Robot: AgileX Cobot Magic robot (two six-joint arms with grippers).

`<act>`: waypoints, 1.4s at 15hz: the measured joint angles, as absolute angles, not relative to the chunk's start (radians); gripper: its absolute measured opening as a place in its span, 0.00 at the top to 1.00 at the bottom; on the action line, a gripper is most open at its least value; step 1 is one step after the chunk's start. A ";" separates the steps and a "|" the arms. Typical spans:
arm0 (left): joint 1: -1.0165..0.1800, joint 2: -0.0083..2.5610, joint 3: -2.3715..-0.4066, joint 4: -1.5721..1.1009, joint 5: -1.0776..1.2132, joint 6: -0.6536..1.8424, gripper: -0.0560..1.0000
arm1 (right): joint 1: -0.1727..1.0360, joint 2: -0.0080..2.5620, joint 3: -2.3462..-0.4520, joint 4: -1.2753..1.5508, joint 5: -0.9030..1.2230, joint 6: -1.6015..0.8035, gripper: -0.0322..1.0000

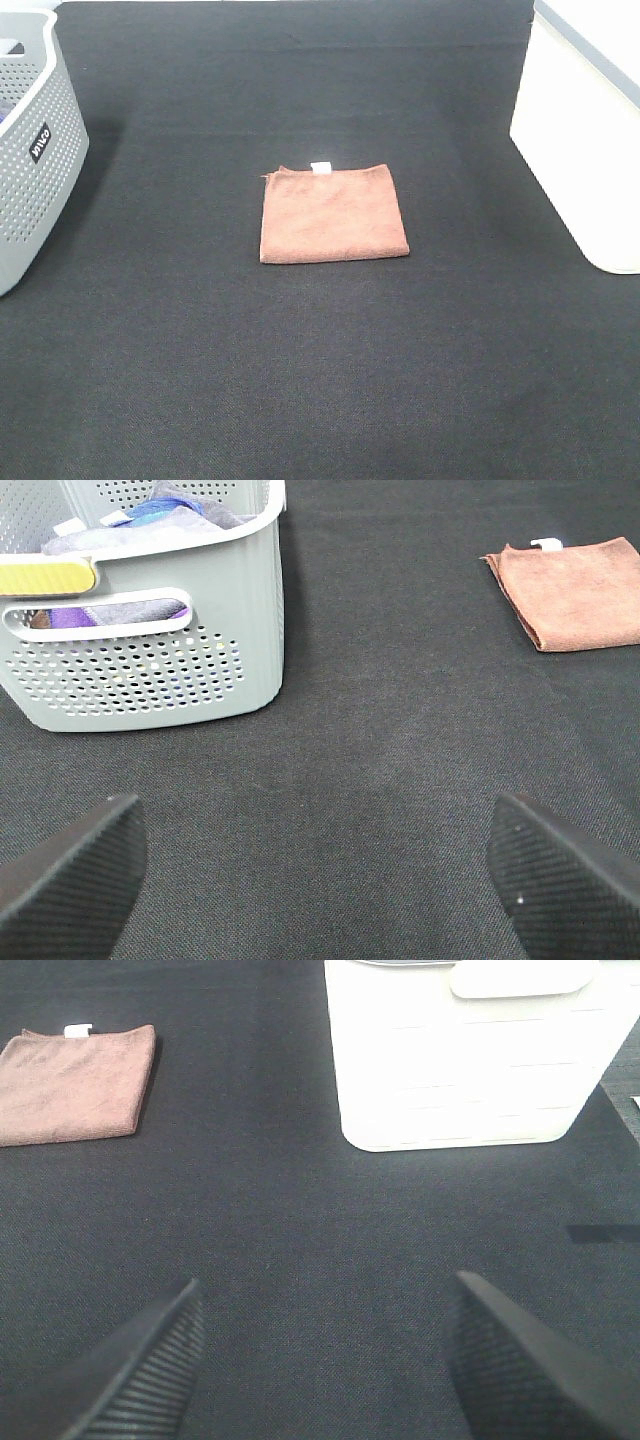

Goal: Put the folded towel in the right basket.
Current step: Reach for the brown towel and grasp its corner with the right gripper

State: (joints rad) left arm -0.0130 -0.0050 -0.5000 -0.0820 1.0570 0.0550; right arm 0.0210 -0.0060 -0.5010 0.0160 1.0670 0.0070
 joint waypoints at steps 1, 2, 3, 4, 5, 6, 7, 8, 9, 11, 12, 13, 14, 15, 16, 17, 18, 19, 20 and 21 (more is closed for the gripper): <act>-0.013 -0.005 -0.500 -0.082 1.057 0.055 0.12 | 0.021 -0.006 -0.501 0.016 1.067 0.007 0.34; -0.013 -0.005 -0.500 -0.082 1.057 0.055 0.12 | 0.021 -0.004 -0.501 0.016 1.067 0.007 0.34; -0.013 -0.005 -0.500 -0.082 1.057 0.055 0.12 | 0.021 0.018 -0.508 0.016 1.061 0.007 0.34; -0.013 -0.005 -0.500 -0.082 1.057 0.055 0.12 | 0.021 0.063 -0.524 0.017 1.032 0.007 0.34; -0.013 -0.005 -0.500 -0.082 1.057 0.055 0.12 | 0.021 0.120 -0.550 0.019 0.997 0.007 0.34; -0.013 -0.005 -0.500 -0.082 1.057 0.055 0.12 | 0.021 0.190 -0.581 0.023 0.963 0.007 0.34; -0.013 -0.005 -0.500 -0.082 1.057 0.055 0.12 | 0.021 0.281 -0.619 0.030 0.931 0.007 0.34; -0.013 -0.005 -0.500 -0.082 1.057 0.055 0.12 | 0.021 0.421 -0.679 0.058 0.895 0.007 0.34; -0.013 -0.005 -0.500 -0.082 1.057 0.055 0.12 | 0.021 0.526 -0.726 0.082 0.881 0.007 0.34; -0.013 -0.005 -0.500 -0.082 1.057 0.055 0.12 | 0.021 0.722 -0.816 0.134 0.873 0.000 0.34; -0.013 -0.005 -0.500 -0.082 1.057 0.055 0.12 | 0.021 0.722 -0.816 0.134 0.873 0.000 0.34; -0.013 -0.005 -0.500 -0.082 1.057 0.055 0.12 | 0.021 0.824 -0.874 0.168 0.877 -0.019 0.34; -0.013 -0.005 -0.500 -0.082 1.057 0.055 0.12 | 0.021 0.911 -0.936 0.205 0.888 -0.049 0.34; -0.013 -0.005 -0.500 -0.082 1.057 0.055 0.12 | 0.021 0.994 -0.991 0.248 0.906 -0.087 0.34; -0.013 -0.005 -0.500 -0.082 1.057 0.055 0.12 | 0.021 1.082 -1.045 0.293 0.934 -0.129 0.34; -0.013 -0.005 -0.500 -0.082 1.057 0.055 0.12 | 0.021 1.201 -1.127 0.361 0.979 -0.183 0.35; -0.013 -0.005 -0.500 -0.082 1.057 0.055 0.12 | 0.021 1.264 -1.173 0.396 1.000 -0.203 0.36; -0.013 -0.005 -0.500 -0.082 1.057 0.055 0.12 | 0.029 1.320 -1.207 0.408 1.008 -0.205 0.36; -0.013 -0.005 -0.500 -0.082 1.057 0.055 0.12 | 0.051 1.370 -1.235 0.400 1.008 -0.208 0.36; -0.013 -0.005 -0.500 -0.082 1.057 0.055 0.12 | 0.088 1.423 -1.263 0.391 1.006 -0.210 0.36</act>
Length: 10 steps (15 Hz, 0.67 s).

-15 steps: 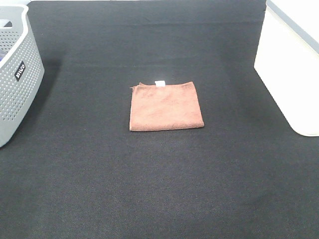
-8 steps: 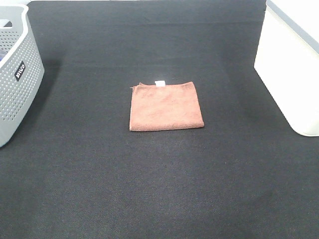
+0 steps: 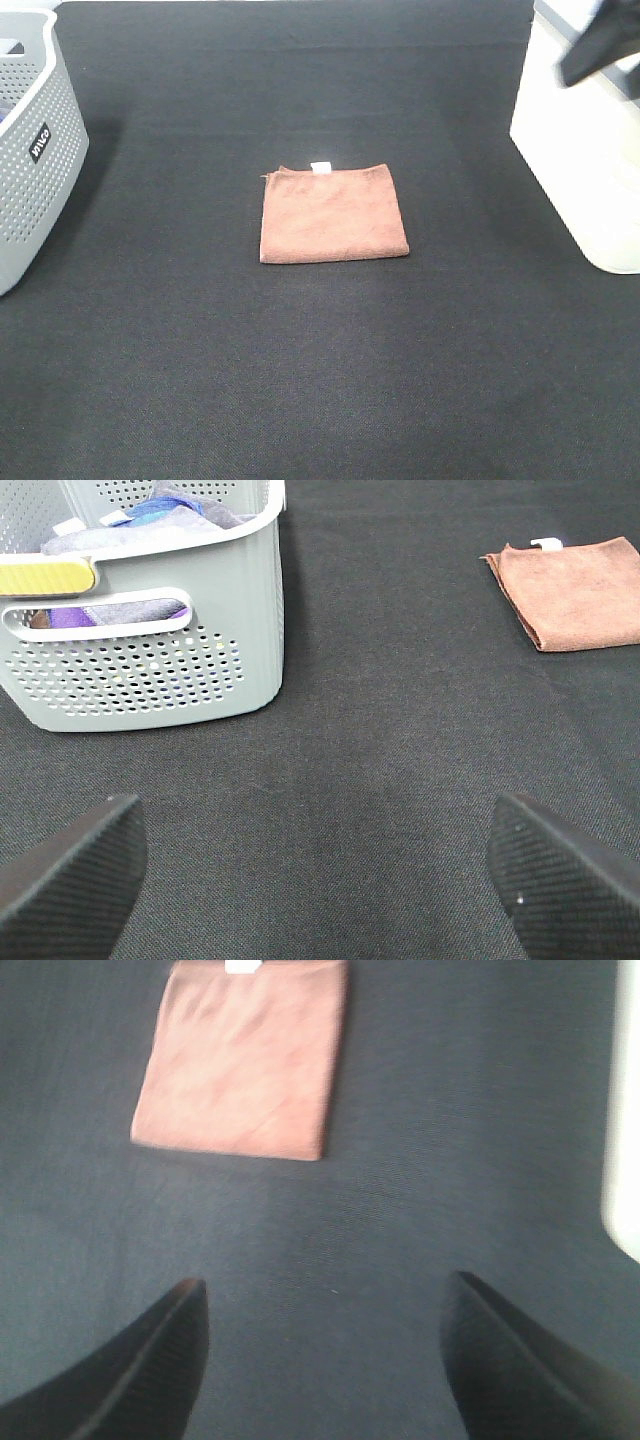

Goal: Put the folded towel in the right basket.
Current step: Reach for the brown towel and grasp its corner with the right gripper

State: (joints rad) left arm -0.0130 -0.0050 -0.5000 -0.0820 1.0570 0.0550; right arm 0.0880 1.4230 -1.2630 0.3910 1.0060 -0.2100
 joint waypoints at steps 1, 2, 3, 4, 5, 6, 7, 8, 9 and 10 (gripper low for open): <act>-0.013 -0.005 -0.500 -0.082 1.057 0.055 0.12 | 0.136 1.473 -1.286 0.383 0.997 -0.209 0.36; -0.013 -0.005 -0.500 -0.082 1.057 0.055 0.12 | 0.192 1.553 -1.324 0.378 0.987 -0.194 0.36; -0.013 -0.005 -0.500 -0.082 1.057 0.055 0.12 | 0.219 1.616 -1.357 0.378 0.983 -0.183 0.36; -0.013 -0.005 -0.500 -0.082 1.057 0.055 0.12 | 0.232 1.676 -1.392 0.378 0.982 -0.176 0.36; -0.013 -0.005 -0.500 -0.082 1.057 0.055 0.12 | 0.236 1.730 -1.425 0.384 0.982 -0.174 0.36; -0.013 -0.005 -0.500 -0.082 1.057 0.055 0.12 | 0.236 1.783 -1.458 0.395 0.985 -0.174 0.36; -0.013 -0.005 -0.500 -0.082 1.057 0.055 0.12 | 0.236 1.783 -1.458 0.395 0.985 -0.174 0.36; -0.013 -0.005 -0.500 -0.082 1.057 0.055 0.12 | 0.236 1.841 -1.493 0.404 0.992 -0.174 0.36; -0.013 -0.005 -0.500 -0.082 1.057 0.055 0.12 | 0.236 1.921 -1.553 0.424 1.011 -0.174 0.36; -0.013 -0.005 -0.500 -0.082 1.057 0.055 0.12 | 0.236 1.970 -1.588 0.432 1.027 -0.174 0.36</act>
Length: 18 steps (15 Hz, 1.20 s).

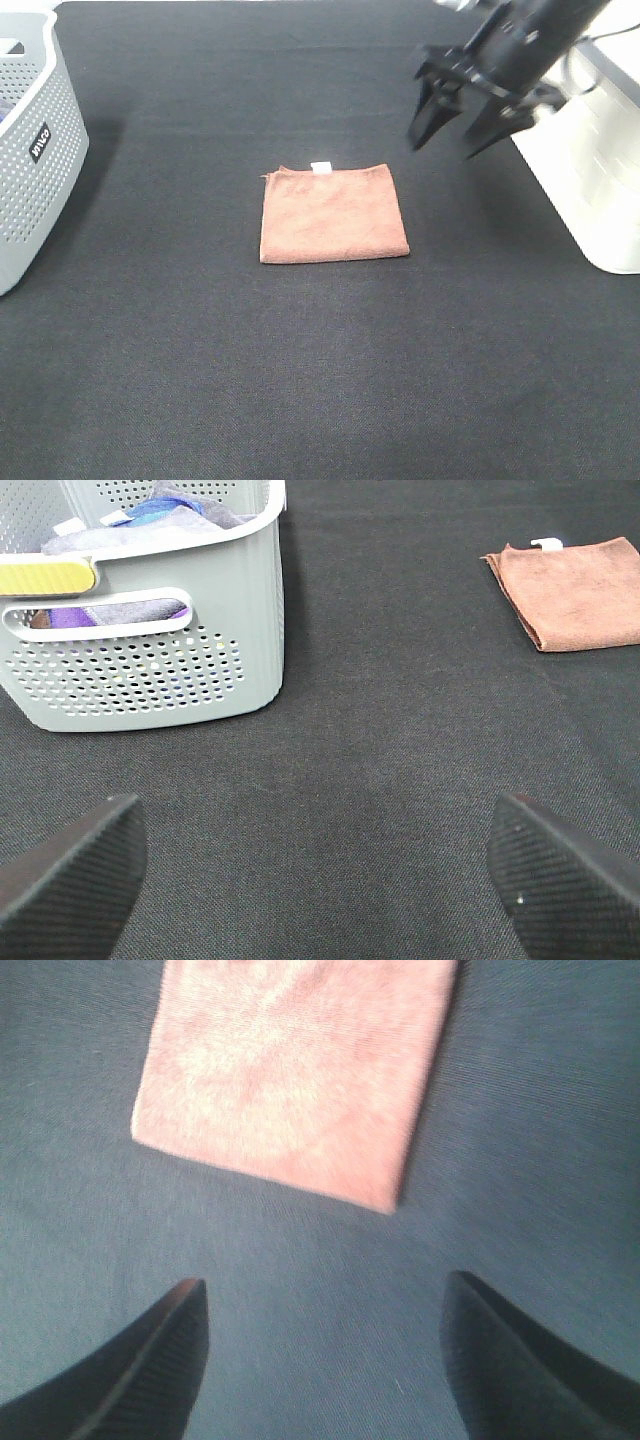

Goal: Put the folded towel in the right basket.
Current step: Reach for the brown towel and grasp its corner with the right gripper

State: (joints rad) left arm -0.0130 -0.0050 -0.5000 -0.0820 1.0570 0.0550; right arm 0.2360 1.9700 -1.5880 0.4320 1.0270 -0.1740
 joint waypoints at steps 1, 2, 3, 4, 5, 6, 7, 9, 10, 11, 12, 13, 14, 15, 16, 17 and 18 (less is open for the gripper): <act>-0.013 -0.005 -0.500 -0.082 1.057 0.055 0.12 | 0.236 2.023 -1.623 0.441 1.042 -0.174 0.36; -0.013 -0.005 -0.500 -0.082 1.057 0.055 0.12 | 0.236 2.067 -1.657 0.462 1.049 -0.176 0.36; -0.013 -0.005 -0.500 -0.082 1.057 0.055 0.12 | 0.236 2.111 -1.688 0.486 1.051 -0.179 0.36; -0.013 -0.005 -0.500 -0.082 1.057 0.055 0.12 | 0.236 2.169 -1.729 0.513 1.052 -0.201 0.36; -0.013 -0.005 -0.500 -0.082 1.057 0.055 0.12 | 0.236 2.203 -1.752 0.519 1.052 -0.208 0.36; -0.013 -0.005 -0.500 -0.082 1.057 0.055 0.12 | 0.236 2.238 -1.775 0.520 1.050 -0.220 0.36; -0.013 -0.005 -0.500 -0.082 1.057 0.055 0.12 | 0.236 2.286 -1.807 0.525 1.045 -0.238 0.36; -0.013 -0.005 -0.500 -0.082 1.057 0.055 0.12 | 0.236 2.313 -1.823 0.526 1.033 -0.247 0.36; -0.013 -0.005 -0.500 -0.082 1.057 0.055 0.12 | 0.236 2.336 -1.832 0.526 1.015 -0.249 0.36; -0.013 -0.005 -0.500 -0.082 1.057 0.055 0.12 | 0.236 2.353 -1.838 0.527 1.001 -0.252 0.36; -0.013 -0.005 -0.500 -0.082 1.057 0.055 0.12 | 0.236 2.364 -1.839 0.528 0.988 -0.256 0.36; -0.013 -0.005 -0.500 -0.082 1.057 0.055 0.12 | 0.236 2.374 -1.840 0.529 0.970 -0.264 0.36; -0.013 -0.005 -0.500 -0.082 1.057 0.055 0.12 | 0.236 2.383 -1.840 0.534 0.944 -0.277 0.36; -0.013 -0.005 -0.500 -0.082 1.057 0.055 0.12 | 0.236 2.385 -1.840 0.534 0.930 -0.284 0.36; -0.013 -0.005 -0.500 -0.082 1.057 0.055 0.12 | 0.236 2.385 -1.840 0.535 0.927 -0.293 0.36; -0.013 -0.005 -0.500 -0.082 1.057 0.055 0.12 | 0.236 2.385 -1.840 0.535 0.921 -0.300 0.36; -0.013 -0.005 -0.500 -0.082 1.057 0.055 0.12 | 0.236 2.394 -1.840 0.535 0.915 -0.301 0.36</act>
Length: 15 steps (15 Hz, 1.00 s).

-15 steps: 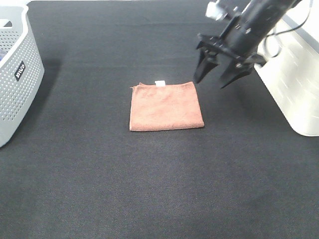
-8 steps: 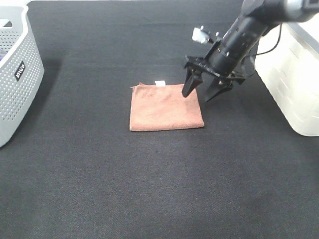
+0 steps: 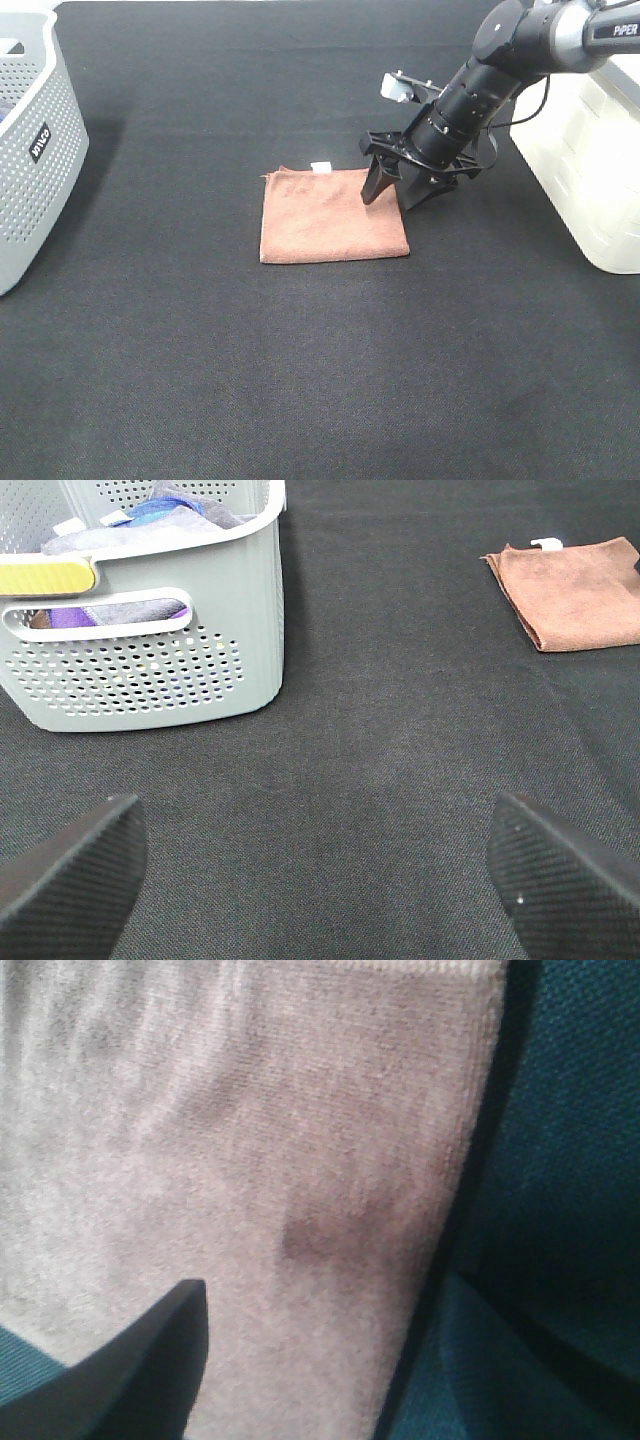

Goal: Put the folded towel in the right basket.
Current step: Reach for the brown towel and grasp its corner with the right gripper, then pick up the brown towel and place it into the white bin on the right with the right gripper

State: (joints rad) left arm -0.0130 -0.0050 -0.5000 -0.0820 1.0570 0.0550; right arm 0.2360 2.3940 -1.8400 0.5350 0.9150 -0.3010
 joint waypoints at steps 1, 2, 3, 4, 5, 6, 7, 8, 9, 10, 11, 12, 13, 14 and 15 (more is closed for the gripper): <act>-0.013 -0.005 -0.500 -0.082 1.057 0.055 0.12 | 0.236 2.407 -1.840 0.535 0.912 -0.304 0.36; -0.013 -0.005 -0.500 -0.082 1.057 0.055 0.12 | 0.236 2.418 -1.840 0.540 0.910 -0.306 0.36; -0.013 -0.005 -0.500 -0.082 1.057 0.055 0.12 | 0.236 2.420 -1.845 0.545 0.911 -0.306 0.36; -0.013 -0.005 -0.500 -0.082 1.057 0.055 0.12 | 0.236 2.426 -1.847 0.563 0.911 -0.308 0.37; -0.013 -0.005 -0.500 -0.082 1.057 0.055 0.12 | 0.236 2.429 -1.849 0.594 0.911 -0.328 0.40; -0.013 -0.005 -0.500 -0.082 1.057 0.055 0.12 | 0.236 2.437 -1.849 0.633 0.911 -0.353 0.46; -0.013 -0.005 -0.500 -0.082 1.057 0.055 0.12 | 0.236 2.437 -1.849 0.633 0.911 -0.353 0.46; -0.013 -0.005 -0.500 -0.082 1.057 0.055 0.12 | 0.236 2.441 -1.849 0.665 0.911 -0.371 0.53; -0.013 -0.005 -0.500 -0.082 1.057 0.055 0.12 | 0.236 2.444 -1.849 0.676 0.911 -0.383 0.61; -0.013 -0.005 -0.500 -0.082 1.057 0.055 0.12 | 0.236 2.444 -1.849 0.685 0.911 -0.385 0.72; -0.013 -0.005 -0.500 -0.082 1.057 0.055 0.12 | 0.236 2.444 -1.849 0.685 0.911 -0.385 0.79; -0.013 -0.005 -0.500 -0.082 1.057 0.055 0.12 | 0.236 2.444 -1.849 0.684 0.911 -0.385 0.89; -0.013 -0.005 -0.500 -0.082 1.057 0.055 0.12 | 0.236 2.444 -1.851 0.682 0.911 -0.385 0.96; -0.013 -0.005 -0.500 -0.082 1.057 0.055 0.12 | 0.236 2.444 -1.852 0.672 0.911 -0.385 0.96; -0.013 -0.005 -0.500 -0.082 1.057 0.055 0.12 | 0.236 2.440 -1.856 0.663 0.911 -0.385 0.96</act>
State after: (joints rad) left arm -0.0130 -0.0050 -0.5000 -0.0820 1.0570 0.0550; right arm 0.2360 2.4400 -1.8560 0.6630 0.9110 -0.3850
